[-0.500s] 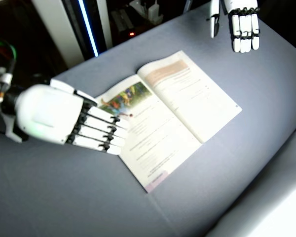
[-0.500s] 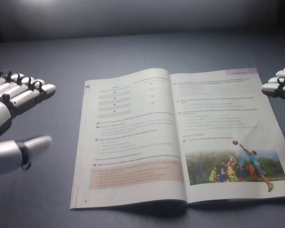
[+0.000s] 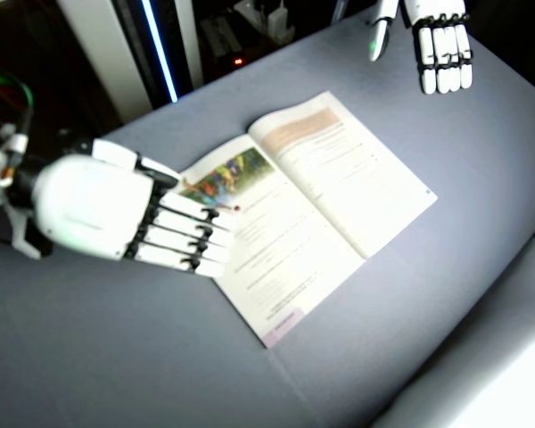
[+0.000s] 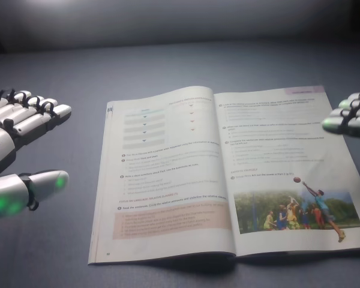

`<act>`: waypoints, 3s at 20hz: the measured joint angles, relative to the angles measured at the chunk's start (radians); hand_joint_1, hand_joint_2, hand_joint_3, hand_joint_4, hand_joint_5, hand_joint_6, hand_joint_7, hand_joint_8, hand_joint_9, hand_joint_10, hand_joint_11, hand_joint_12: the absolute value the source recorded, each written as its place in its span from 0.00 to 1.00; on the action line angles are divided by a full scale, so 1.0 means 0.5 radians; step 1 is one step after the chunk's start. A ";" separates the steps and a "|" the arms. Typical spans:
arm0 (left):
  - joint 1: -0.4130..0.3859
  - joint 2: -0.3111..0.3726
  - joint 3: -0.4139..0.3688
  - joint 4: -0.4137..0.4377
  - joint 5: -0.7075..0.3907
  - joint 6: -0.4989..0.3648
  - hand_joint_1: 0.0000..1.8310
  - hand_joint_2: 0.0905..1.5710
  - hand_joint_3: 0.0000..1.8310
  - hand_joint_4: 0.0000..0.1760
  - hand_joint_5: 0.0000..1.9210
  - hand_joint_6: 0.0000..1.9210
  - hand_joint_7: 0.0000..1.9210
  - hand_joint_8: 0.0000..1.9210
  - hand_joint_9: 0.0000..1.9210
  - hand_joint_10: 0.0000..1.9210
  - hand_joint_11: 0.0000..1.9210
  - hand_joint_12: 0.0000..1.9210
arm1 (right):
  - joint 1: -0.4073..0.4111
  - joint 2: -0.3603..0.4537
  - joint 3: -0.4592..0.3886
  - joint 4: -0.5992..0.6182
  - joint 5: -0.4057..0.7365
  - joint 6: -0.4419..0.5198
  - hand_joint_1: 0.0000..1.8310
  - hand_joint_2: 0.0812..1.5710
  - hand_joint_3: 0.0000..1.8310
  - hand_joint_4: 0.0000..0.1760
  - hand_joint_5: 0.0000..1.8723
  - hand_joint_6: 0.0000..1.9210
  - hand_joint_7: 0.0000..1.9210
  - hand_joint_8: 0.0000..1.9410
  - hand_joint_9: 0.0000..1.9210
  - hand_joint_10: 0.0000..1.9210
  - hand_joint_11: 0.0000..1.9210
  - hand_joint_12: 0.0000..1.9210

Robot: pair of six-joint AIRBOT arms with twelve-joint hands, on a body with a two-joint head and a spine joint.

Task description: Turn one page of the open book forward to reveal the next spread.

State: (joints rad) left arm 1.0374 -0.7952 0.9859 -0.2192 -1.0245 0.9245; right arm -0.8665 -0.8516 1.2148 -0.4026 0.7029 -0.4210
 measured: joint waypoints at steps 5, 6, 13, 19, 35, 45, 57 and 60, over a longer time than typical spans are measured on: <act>0.000 0.000 0.004 0.005 0.008 -0.006 0.00 0.85 0.00 0.00 0.04 0.00 0.04 0.00 0.03 0.00 0.01 0.06 | 0.000 -0.051 0.085 -0.096 -0.191 0.086 0.00 0.87 0.00 0.00 0.02 0.00 0.02 0.00 0.00 0.00 0.00 0.00; 0.000 0.000 0.005 0.008 0.008 -0.008 0.00 0.86 0.01 0.00 0.05 0.00 0.05 0.00 0.03 0.00 0.01 0.06 | 0.000 -0.051 0.089 -0.114 -0.222 0.087 0.00 0.87 0.00 0.00 0.01 0.00 0.01 0.00 0.00 0.00 0.00 0.00; -0.005 -0.023 0.017 0.040 0.030 -0.021 0.00 0.85 0.00 0.00 0.04 0.00 0.03 0.00 0.02 0.00 0.00 0.06 | 0.108 -0.189 0.166 -0.423 -0.371 0.231 0.00 0.85 0.00 0.00 0.06 0.01 0.05 0.00 0.01 0.00 0.01 0.00; -0.031 -0.026 0.023 0.048 0.029 -0.035 0.00 0.85 0.00 0.00 0.05 0.00 0.04 0.00 0.03 0.00 0.00 0.06 | 0.230 -0.257 0.174 -0.700 -0.439 0.341 0.00 0.85 0.00 0.00 0.06 0.00 0.05 0.00 0.02 0.00 0.01 0.00; -0.054 -0.039 0.048 0.041 -0.019 -0.063 0.00 0.84 0.00 0.00 0.04 0.00 0.03 0.00 0.02 0.00 0.00 0.03 | 0.578 -0.797 0.456 -0.509 -0.167 0.349 0.00 0.83 0.00 0.00 0.03 0.01 0.04 0.01 0.02 0.00 0.06 0.02; -0.093 0.021 0.047 -0.024 -0.245 -0.063 0.00 0.81 0.00 0.00 0.04 0.00 0.03 0.00 0.02 0.01 0.02 0.01 | 0.642 -1.106 0.485 -0.632 -0.127 0.338 0.00 0.88 0.00 0.00 0.07 0.01 0.07 0.00 0.05 0.00 0.01 0.01; -0.024 0.077 0.047 -0.100 -0.233 -0.063 0.00 0.82 0.00 0.00 0.04 0.00 0.04 0.00 0.04 0.00 0.03 0.01 | 0.857 -1.022 0.223 -0.952 0.594 0.677 0.00 0.86 0.00 0.00 0.10 0.00 0.10 0.00 0.07 0.00 0.03 0.02; -0.024 0.077 0.047 -0.063 -0.230 -0.063 0.00 0.84 0.00 0.00 0.05 0.00 0.04 0.00 0.04 0.00 0.04 0.02 | 0.880 -0.957 0.216 -0.855 0.683 0.652 0.00 0.86 0.00 0.00 0.07 0.00 0.06 0.00 0.04 0.00 0.01 0.01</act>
State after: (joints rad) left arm 1.0252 -0.7567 1.0096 -0.2508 -1.1393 0.8928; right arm -0.4267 -1.3300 1.3228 -0.8299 1.0443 -0.0952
